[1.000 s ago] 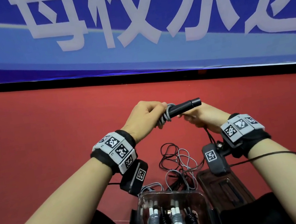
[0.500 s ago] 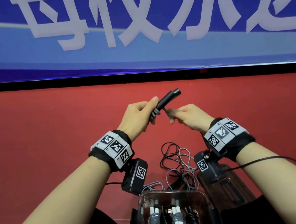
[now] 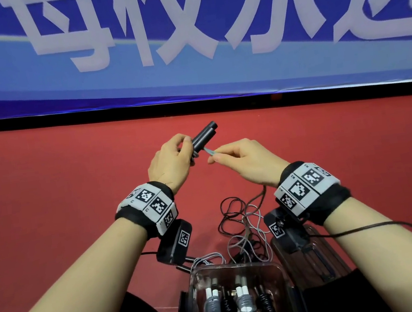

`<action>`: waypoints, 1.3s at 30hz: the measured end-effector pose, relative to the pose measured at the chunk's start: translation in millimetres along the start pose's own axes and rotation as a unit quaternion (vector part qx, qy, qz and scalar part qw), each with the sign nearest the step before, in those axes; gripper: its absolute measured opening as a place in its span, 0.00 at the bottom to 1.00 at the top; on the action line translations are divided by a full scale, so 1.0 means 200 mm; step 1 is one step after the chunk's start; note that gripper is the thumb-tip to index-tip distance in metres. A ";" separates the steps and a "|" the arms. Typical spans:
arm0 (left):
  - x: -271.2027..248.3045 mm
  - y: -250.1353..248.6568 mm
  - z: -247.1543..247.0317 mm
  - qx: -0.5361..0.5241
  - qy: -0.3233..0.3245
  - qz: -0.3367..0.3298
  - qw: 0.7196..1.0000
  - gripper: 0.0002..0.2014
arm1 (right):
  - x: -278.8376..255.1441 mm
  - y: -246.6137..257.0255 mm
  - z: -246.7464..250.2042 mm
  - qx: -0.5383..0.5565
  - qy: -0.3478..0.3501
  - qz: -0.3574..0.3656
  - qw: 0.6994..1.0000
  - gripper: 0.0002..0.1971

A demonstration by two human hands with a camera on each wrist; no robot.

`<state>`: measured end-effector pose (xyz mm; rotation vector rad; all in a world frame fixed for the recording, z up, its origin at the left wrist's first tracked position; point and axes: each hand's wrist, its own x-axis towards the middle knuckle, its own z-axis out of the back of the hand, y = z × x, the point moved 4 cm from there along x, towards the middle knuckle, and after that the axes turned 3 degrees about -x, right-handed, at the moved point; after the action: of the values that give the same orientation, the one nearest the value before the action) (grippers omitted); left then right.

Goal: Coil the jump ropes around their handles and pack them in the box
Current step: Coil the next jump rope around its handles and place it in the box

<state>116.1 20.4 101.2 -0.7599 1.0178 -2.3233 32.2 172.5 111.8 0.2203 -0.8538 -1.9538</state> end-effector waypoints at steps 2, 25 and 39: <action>0.00 0.01 0.03 0.045 -0.019 0.012 0.999 0.14 | 0.00 0.01 0.02 -0.003 0.005 0.016 1.000 0.11; -0.11 -0.10 -0.10 -0.004 0.231 -0.086 0.969 0.36 | 0.01 -0.08 0.12 0.085 -0.042 0.002 0.996 0.18; -0.15 -0.19 -0.14 -0.113 0.233 -0.068 0.963 0.25 | -0.01 -0.25 0.04 0.187 0.055 -0.073 0.978 0.19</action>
<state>111.6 76.1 106.4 -0.3724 1.4950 -2.6005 -5.5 192.9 86.0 0.6224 -1.1544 -1.8794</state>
